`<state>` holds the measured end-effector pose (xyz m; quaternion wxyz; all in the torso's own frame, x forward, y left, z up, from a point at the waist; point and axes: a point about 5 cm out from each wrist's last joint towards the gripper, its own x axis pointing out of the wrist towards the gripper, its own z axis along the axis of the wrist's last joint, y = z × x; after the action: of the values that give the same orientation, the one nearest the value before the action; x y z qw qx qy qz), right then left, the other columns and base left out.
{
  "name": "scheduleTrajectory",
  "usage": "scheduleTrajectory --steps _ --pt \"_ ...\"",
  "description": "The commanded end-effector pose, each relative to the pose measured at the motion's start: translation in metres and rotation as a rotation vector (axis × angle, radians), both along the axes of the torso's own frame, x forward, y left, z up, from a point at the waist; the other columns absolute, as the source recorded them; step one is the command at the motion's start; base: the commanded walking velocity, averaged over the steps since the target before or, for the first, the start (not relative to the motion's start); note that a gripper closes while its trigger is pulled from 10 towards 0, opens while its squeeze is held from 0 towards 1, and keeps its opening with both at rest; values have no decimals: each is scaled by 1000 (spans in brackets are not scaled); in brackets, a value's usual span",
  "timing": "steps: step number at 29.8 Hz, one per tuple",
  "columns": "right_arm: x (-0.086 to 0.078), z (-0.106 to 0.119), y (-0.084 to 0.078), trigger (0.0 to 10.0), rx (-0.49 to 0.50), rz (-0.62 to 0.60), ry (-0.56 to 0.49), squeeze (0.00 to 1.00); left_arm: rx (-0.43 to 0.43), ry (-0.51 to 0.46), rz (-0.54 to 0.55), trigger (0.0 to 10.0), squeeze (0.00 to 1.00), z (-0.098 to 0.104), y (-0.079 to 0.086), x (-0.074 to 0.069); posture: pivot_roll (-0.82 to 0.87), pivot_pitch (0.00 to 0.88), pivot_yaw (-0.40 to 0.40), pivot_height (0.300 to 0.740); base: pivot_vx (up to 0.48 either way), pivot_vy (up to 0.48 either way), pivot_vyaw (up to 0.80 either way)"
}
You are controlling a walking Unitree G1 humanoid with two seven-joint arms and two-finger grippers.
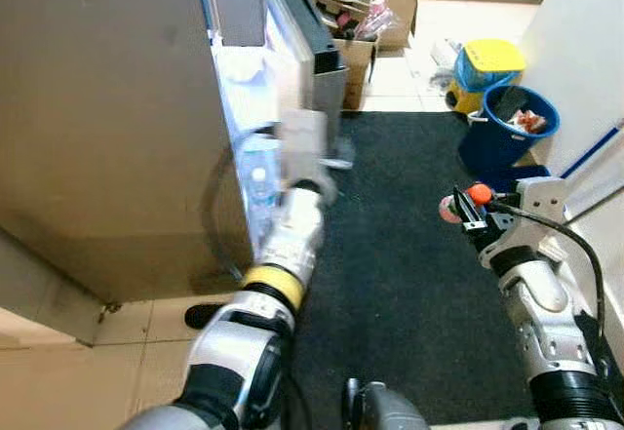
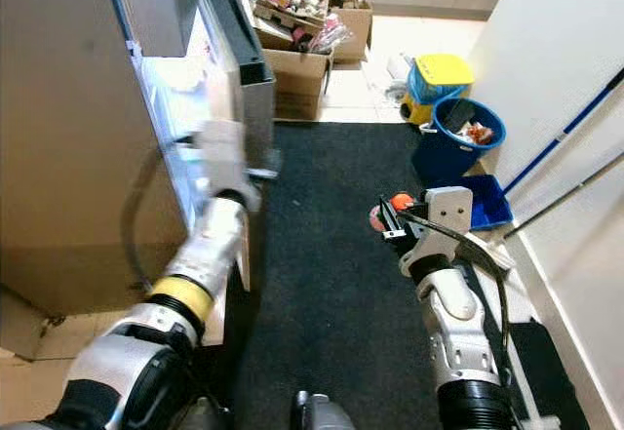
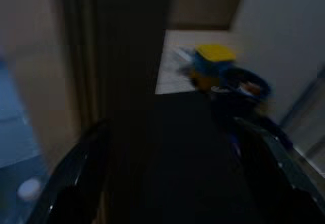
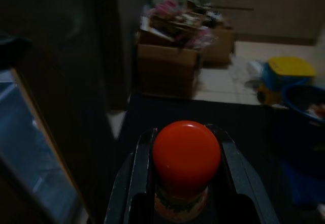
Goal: Restocking fridge
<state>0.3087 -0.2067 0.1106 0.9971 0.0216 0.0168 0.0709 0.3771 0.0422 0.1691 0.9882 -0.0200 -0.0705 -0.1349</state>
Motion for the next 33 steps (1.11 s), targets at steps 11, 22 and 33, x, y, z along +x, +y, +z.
scheduleTrajectory --steps 11,22,33 --pt "-3 3 -17 10000 -10 -57 -14 0 -66 19 -312 10000 1000 2 -50 -19 -97 183 -85 740 0 0 0" --pt "-20 -49 -27 10000 -229 -44 281 0 239 167 -33 10000 0 -81 58 -36 -72 197 -97 740 0 0 0" --pt "-72 -97 20 10000 -235 391 478 0 326 368 199 10000 0 -145 127 -99 -50 229 -117 740 0 0 0"
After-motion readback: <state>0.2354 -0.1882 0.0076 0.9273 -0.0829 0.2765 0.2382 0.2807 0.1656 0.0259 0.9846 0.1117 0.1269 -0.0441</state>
